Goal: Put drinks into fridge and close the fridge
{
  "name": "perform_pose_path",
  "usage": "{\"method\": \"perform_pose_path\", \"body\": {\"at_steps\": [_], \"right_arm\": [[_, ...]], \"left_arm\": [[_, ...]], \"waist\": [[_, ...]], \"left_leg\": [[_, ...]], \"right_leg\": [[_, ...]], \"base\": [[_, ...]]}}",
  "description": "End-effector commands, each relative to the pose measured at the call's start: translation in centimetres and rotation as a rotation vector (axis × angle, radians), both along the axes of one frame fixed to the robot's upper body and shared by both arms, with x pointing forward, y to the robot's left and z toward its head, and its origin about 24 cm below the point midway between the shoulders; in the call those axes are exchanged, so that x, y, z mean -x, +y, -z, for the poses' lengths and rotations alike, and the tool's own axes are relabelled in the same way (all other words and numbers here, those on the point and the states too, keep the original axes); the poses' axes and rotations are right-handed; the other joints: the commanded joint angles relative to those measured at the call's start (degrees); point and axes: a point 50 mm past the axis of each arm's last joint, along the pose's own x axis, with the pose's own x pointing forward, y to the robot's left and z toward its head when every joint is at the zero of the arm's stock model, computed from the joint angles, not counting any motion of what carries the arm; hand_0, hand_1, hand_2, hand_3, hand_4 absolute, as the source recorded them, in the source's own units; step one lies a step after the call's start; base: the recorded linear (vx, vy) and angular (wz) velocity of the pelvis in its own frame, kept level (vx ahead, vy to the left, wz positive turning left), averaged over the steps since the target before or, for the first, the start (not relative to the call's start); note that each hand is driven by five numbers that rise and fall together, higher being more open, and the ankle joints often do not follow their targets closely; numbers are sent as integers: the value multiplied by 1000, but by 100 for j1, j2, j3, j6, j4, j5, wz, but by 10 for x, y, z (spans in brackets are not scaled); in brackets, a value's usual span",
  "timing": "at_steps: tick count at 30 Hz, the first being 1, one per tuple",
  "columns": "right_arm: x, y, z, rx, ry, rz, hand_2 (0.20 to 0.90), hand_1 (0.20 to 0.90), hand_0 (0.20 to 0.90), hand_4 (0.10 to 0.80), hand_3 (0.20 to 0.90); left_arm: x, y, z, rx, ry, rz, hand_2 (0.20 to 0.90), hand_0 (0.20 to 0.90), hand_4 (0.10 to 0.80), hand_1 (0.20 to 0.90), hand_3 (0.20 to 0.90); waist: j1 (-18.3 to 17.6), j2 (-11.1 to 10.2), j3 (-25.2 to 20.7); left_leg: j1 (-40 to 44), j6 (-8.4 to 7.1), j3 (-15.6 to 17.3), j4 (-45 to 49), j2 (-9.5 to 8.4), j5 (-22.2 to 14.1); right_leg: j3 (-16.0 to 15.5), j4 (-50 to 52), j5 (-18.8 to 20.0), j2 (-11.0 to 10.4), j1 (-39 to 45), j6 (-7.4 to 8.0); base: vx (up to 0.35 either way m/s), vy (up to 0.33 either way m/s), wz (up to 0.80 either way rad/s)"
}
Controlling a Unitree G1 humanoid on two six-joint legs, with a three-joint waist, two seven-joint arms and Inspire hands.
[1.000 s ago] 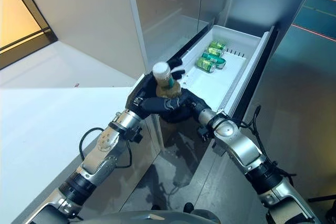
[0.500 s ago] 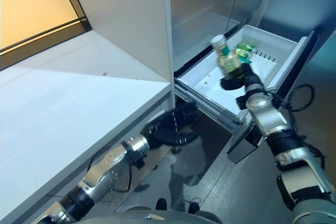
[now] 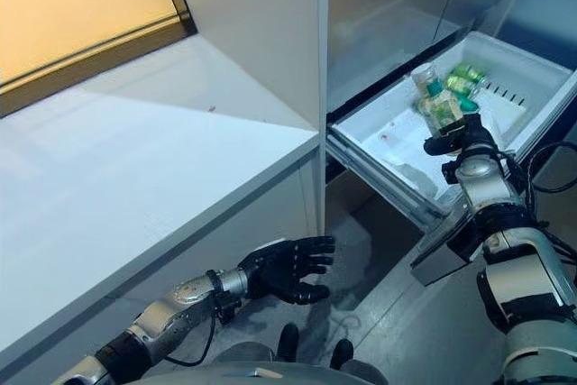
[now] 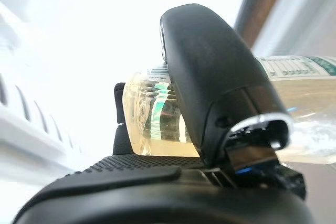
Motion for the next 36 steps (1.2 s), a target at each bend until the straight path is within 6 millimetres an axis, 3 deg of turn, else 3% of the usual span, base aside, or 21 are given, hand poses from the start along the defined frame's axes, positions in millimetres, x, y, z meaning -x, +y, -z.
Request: {"method": "perform_pose_path", "body": {"at_steps": [1,3,7,16,19,20,21,23,32,36], "right_arm": [[-5,-12,-137,212,-349,-16,300,300,300,100,200],[-3,-19,-130,183,-293,6,300,300,300,100,200],[-3,-24,-125,180,-220,28,300,300,300,100,200],[-7,-20,-130,293,-131,30,300,300,300,100,200],[-5,-24,-131,436,2,37,300,300,300,100,200],[-5,-24,-131,451,18,37,342,342,342,149,249],[-3,-27,-134,610,127,44,900,900,900,800,900],[-1,-28,-139,667,172,41,900,900,900,800,900],[-1,-25,-131,355,164,-50,900,900,900,800,900],[-6,-9,-139,186,-8,-210,900,900,900,800,900]], "left_arm": [[-10,11,-9,-133,-239,19,900,900,800,900,900],[-8,31,0,-248,-275,-35,900,900,800,900,900],[-6,52,12,-348,-269,-148,900,900,800,900,900],[-11,71,17,-439,-292,-277,900,900,800,900,900],[-17,77,14,-452,-293,-309,900,900,800,900,900],[-17,77,14,-452,-293,-310,900,900,800,900,900],[-19,80,13,-458,-293,-319,900,900,800,900,900],[-19,83,12,-479,-294,-320,900,900,800,900,900],[-15,95,14,-486,-246,-363,900,900,800,900,900],[-11,99,17,-518,-226,-353,900,900,800,900,900]], "waist": [[256,-207,126],[278,-194,329],[289,-109,589],[257,93,1183],[254,114,1267],[253,114,1269],[268,107,1283],[284,96,1288],[347,-41,1184],[320,-172,1057]], "left_leg": [[-171,-164,420,499,164,-654],[-300,-164,383,500,181,-621],[-528,-174,358,494,213,-567],[-1244,-168,438,663,260,-453],[-1327,-156,487,770,239,-478],[-1334,-155,487,777,237,-479],[-1358,-147,485,821,220,-490],[-1352,-146,492,862,208,-495],[-1147,-158,517,970,164,-610],[-911,-169,567,881,170,-642]], "right_leg": [[208,763,-523,-97,-155,247],[242,773,-497,-57,-296,231],[295,774,-455,-22,-544,208],[261,1048,-372,-53,-1346,181],[240,1179,-413,-58,-1443,167],[238,1186,-416,-58,-1448,166],[212,1216,-425,-57,-1457,159],[181,1229,-433,-49,-1426,143],[144,1235,-500,-61,-1154,108],[181,1127,-497,-31,-914,116]], "base": [[-66,-116,19],[-28,-105,14],[-29,-65,2],[-96,-20,-2],[-48,-3,-5],[-30,-18,-7],[-18,-18,-8],[-6,-12,-4],[3,-3,1],[9,5,-1]]}}
